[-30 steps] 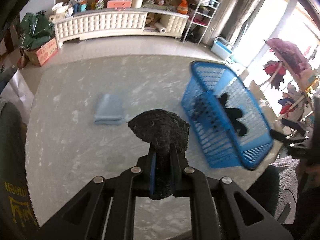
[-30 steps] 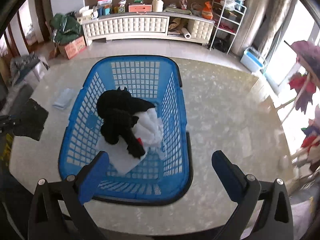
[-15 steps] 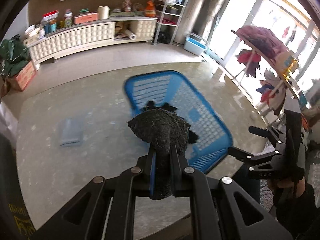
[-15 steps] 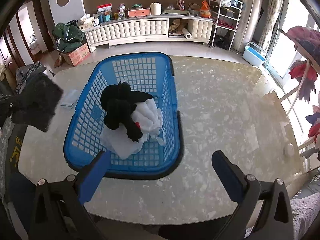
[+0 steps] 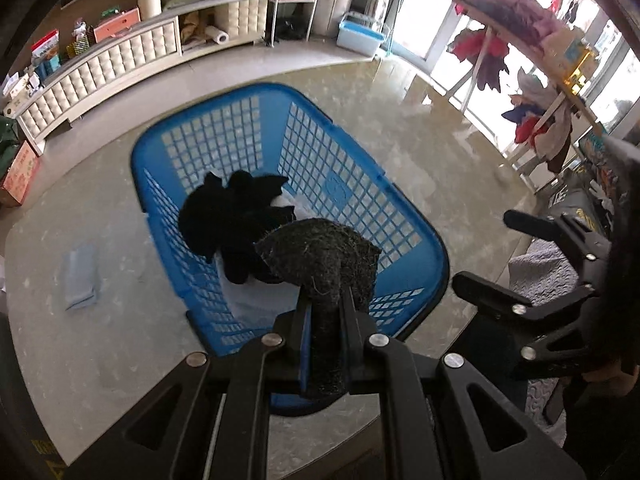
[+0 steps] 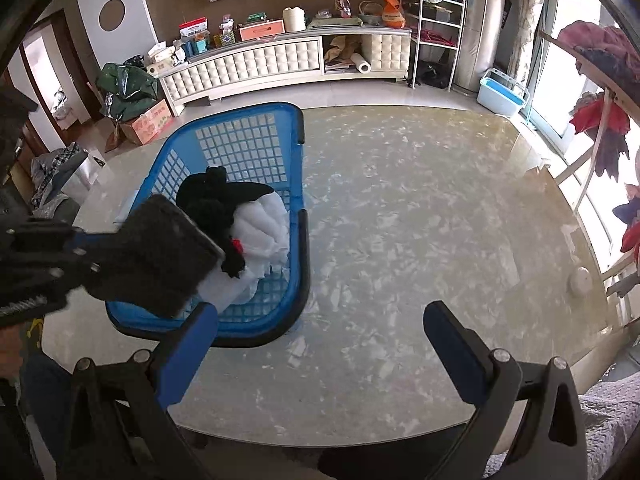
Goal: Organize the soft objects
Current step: 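Carry the black fuzzy mat into the basket and open the left tool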
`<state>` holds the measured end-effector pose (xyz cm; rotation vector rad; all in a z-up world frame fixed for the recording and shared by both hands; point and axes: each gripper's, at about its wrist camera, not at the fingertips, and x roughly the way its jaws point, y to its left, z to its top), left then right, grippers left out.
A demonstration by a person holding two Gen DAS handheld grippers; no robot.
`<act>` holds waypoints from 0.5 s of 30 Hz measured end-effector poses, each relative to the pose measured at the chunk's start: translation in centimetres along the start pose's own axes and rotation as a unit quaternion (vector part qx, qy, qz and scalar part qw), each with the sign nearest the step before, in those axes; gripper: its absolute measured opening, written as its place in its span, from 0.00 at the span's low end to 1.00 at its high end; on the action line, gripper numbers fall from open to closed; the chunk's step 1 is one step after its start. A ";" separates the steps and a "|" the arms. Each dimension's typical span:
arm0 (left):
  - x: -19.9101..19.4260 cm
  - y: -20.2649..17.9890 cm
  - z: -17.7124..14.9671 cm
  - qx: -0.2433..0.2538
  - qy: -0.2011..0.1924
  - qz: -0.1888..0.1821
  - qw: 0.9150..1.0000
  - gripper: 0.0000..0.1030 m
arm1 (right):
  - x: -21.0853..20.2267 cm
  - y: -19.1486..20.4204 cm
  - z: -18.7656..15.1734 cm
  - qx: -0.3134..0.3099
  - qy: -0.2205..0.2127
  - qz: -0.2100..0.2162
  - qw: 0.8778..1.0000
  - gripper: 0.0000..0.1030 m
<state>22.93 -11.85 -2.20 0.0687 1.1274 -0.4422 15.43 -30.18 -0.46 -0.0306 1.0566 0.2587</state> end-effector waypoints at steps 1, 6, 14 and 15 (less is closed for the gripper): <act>0.6 -0.2 0.1 0.000 0.006 0.002 1.000 0.10 | 0.1 -0.1 0.0 0.001 0.001 0.001 1.000 1.00; 2.5 -0.4 0.6 0.013 0.027 0.017 0.999 0.10 | 0.5 -0.4 -0.1 0.004 0.005 0.009 1.000 1.00; 4.5 -0.6 1.2 0.030 0.042 0.031 0.998 0.10 | 1.3 -0.8 -0.2 0.012 0.018 0.019 1.000 1.00; 4.6 -0.6 1.2 0.031 0.043 0.031 0.998 0.10 | 1.4 -0.8 -0.2 0.012 0.019 0.019 1.000 1.00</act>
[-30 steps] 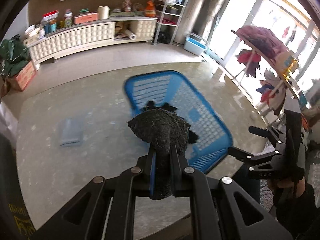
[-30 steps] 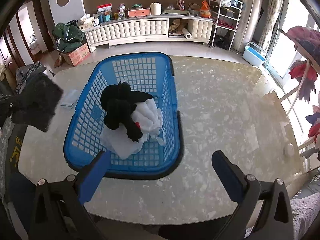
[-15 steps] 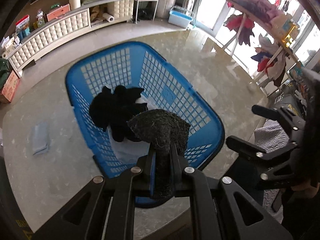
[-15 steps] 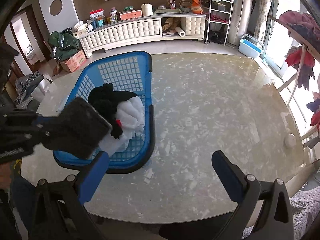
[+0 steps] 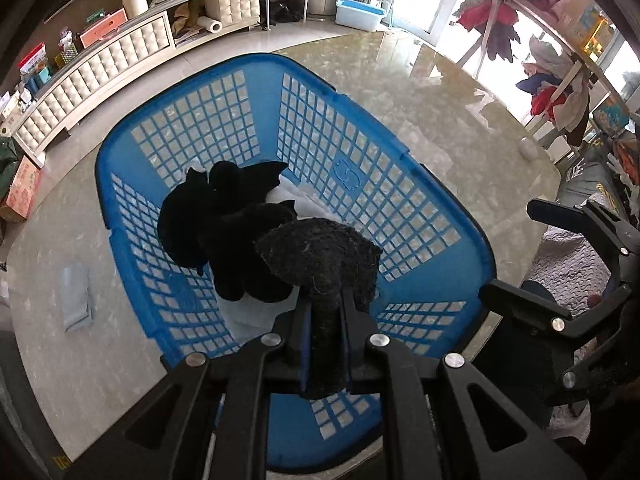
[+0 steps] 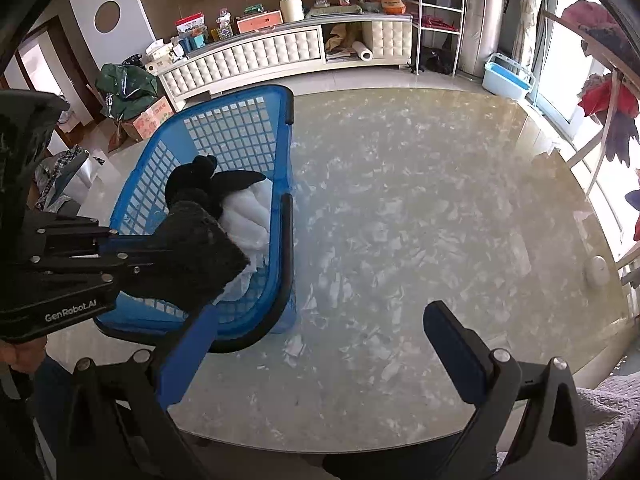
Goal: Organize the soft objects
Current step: 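Carry the black fuzzy mat into the basket and open the left tool, then withdraw both tools and move the right tool toward the light-blue cloth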
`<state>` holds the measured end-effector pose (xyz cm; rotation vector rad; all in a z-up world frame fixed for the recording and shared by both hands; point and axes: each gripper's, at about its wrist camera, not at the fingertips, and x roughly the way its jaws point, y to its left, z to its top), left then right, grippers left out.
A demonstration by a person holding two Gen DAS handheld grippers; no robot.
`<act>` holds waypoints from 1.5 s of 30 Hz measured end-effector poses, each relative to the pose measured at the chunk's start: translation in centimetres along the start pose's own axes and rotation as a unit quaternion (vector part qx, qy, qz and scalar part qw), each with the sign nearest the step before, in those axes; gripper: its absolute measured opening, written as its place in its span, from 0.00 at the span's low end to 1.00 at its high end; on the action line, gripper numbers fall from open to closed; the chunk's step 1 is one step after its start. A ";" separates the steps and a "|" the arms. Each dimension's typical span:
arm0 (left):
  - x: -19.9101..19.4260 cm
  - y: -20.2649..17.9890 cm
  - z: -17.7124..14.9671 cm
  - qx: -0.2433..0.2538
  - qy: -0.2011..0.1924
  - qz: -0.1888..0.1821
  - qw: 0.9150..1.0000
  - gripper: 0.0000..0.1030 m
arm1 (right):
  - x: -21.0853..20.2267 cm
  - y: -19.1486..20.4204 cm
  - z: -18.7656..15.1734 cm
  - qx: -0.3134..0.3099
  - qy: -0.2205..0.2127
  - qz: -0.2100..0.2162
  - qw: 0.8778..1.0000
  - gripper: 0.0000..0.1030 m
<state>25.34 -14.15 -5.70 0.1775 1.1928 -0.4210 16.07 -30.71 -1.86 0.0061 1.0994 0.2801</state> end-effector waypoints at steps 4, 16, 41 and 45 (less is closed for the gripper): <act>0.5 -0.1 0.1 0.003 0.004 0.002 1.000 0.12 | 0.2 -0.3 0.1 0.006 0.003 0.007 1.000 1.00; 0.3 -0.8 -0.2 0.021 0.007 0.039 0.999 0.36 | 0.0 -0.4 0.1 0.017 -0.002 0.012 1.000 1.00; -8.4 0.4 -4.0 0.007 -0.088 0.128 0.988 0.83 | -2.8 3.3 -0.7 0.000 -0.035 0.023 0.999 1.00; -9.2 1.3 -5.7 -0.006 -0.096 0.127 0.987 0.89 | -3.0 4.8 -0.6 -0.013 -0.037 0.025 0.999 1.00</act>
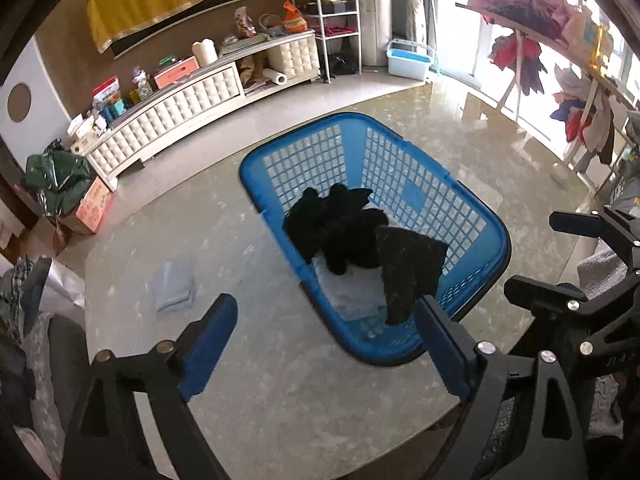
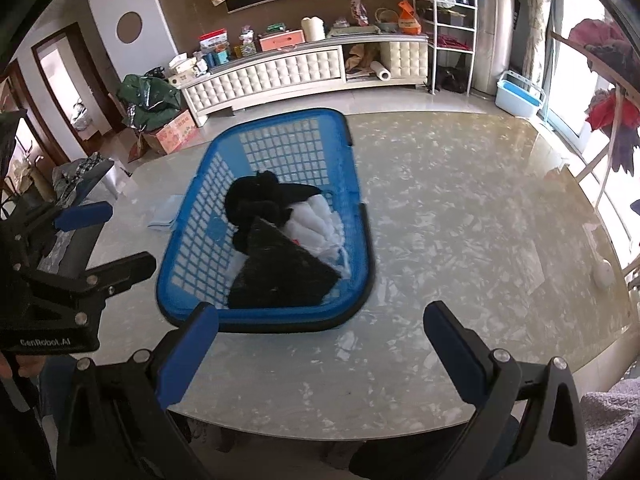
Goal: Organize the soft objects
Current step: 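Withdraw both tools and move the right tool toward the light-blue cloth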
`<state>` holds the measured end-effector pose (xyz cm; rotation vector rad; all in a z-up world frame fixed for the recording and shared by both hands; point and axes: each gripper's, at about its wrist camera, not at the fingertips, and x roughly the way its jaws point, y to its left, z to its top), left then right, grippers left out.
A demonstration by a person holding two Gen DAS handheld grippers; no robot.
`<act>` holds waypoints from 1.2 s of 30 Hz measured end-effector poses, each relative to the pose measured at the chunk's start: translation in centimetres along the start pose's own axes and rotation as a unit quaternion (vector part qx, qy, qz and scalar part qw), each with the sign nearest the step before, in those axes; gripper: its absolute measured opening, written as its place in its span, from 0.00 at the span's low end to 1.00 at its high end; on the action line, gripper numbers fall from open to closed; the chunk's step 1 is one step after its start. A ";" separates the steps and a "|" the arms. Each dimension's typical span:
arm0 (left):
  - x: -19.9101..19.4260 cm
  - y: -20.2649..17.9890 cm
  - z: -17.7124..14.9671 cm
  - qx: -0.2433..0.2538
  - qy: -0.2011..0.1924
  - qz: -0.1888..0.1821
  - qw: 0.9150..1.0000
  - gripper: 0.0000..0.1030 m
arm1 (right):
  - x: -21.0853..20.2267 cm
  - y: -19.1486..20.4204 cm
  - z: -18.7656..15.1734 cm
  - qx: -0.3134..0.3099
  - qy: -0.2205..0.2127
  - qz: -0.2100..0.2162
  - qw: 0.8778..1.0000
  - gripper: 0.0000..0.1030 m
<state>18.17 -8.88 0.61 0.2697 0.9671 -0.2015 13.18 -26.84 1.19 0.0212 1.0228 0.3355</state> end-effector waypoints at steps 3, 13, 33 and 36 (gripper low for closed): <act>-0.4 1.2 -1.0 -0.018 -0.006 -0.006 1.000 0.92 | -0.1 1.3 0.1 -0.010 0.000 0.004 1.000 1.00; -1.8 5.6 -4.8 -0.075 -0.023 -0.015 0.997 0.93 | 0.7 6.8 0.2 -0.053 0.001 0.012 0.999 1.00; -2.5 15.7 -10.4 -0.160 -0.037 -0.007 0.986 1.00 | 6.7 16.9 3.7 -0.127 0.029 0.027 0.991 1.00; -1.9 17.3 -11.0 -0.173 -0.030 -0.001 0.984 1.00 | 7.9 18.4 4.2 -0.139 0.035 0.028 0.989 1.00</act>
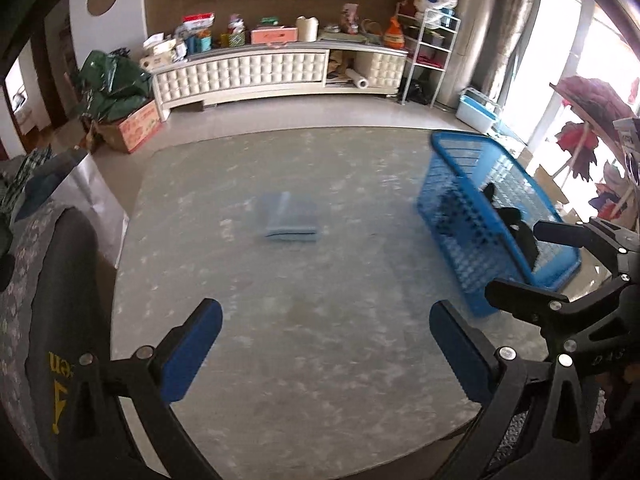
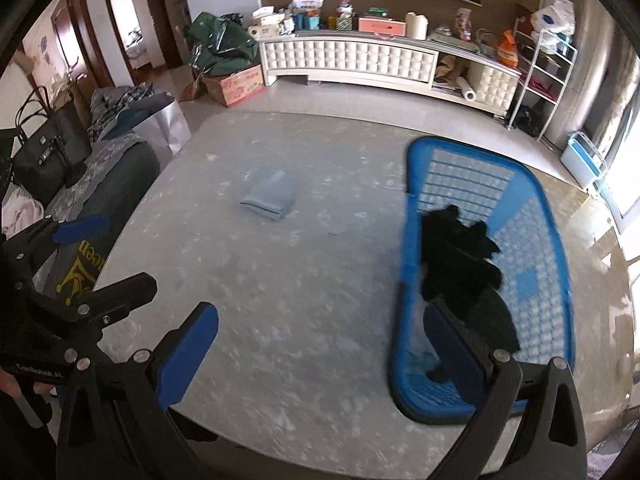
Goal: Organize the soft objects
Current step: 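Withdraw both tools and move the right tool toward the light-blue cloth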
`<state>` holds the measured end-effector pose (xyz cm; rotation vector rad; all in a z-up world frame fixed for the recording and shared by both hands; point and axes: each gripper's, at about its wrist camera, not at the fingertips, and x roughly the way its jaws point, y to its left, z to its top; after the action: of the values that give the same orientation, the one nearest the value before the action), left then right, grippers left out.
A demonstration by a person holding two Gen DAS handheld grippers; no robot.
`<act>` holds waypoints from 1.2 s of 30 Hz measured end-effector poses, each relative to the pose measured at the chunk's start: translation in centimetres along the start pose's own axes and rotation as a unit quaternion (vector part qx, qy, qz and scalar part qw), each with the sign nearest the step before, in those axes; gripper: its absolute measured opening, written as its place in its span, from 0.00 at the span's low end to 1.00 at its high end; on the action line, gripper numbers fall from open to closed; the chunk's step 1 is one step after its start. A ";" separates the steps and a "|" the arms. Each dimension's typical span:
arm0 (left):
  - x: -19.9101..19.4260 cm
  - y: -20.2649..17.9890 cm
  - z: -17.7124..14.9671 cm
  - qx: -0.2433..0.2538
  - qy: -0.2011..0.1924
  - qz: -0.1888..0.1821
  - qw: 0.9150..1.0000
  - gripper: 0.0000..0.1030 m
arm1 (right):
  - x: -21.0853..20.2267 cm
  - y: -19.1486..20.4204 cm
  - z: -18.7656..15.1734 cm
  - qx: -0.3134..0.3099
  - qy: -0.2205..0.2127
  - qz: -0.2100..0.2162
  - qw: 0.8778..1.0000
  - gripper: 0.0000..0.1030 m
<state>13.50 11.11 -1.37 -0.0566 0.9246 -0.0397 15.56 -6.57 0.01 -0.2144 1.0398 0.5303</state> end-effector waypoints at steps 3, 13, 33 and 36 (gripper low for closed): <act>0.7 1.8 0.0 -0.013 0.005 0.003 1.000 1.00 | 1.8 1.1 1.1 -0.007 0.014 0.003 1.000 1.00; 4.5 7.2 0.9 -0.068 0.016 0.005 0.998 1.00 | 7.3 3.0 4.5 -0.007 0.058 0.001 0.998 1.00; 10.0 16.8 1.2 -0.167 0.040 0.066 0.983 1.00 | 16.5 6.2 8.5 -0.046 0.094 -0.016 0.994 1.00; 9.5 18.2 0.9 -0.186 0.031 0.070 0.980 1.00 | 17.4 6.9 8.8 -0.058 0.092 -0.014 0.994 1.00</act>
<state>20.09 28.75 -9.60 -0.3388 0.9875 0.2638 25.57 8.41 -10.09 -0.3849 1.1839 0.5540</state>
